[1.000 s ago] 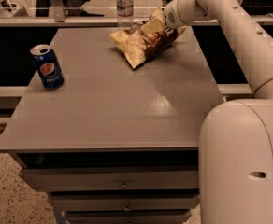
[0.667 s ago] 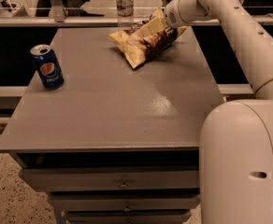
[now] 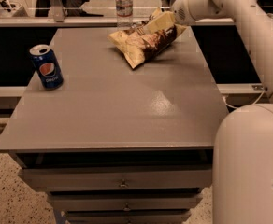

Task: Move brown chip bag near water bottle

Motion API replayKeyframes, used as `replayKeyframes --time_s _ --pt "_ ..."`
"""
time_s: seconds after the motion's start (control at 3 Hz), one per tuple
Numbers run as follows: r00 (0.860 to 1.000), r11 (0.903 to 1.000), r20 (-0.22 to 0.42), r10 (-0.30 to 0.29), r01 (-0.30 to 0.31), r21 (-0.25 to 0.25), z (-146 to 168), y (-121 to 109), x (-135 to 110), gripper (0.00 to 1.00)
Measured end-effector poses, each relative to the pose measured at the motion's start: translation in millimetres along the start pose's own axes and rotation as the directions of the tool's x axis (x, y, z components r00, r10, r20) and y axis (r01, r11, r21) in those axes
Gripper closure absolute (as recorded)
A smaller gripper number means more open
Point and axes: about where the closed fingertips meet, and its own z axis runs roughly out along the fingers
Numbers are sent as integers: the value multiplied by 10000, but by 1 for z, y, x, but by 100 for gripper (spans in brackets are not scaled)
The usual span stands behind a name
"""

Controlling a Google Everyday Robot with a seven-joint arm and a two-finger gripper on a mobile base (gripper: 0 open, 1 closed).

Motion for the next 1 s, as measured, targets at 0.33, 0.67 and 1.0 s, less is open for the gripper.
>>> replayKeyframes --time_s 0.33,0.67,1.0 --pt "9972 9998 717 -190 183 106 -52 -4 -4 0" --pt "9887 9981 1415 -503 446 436 -130 -3 0 0" --pt "9915 9963 1255 -334 232 824 -162 -18 29 0"
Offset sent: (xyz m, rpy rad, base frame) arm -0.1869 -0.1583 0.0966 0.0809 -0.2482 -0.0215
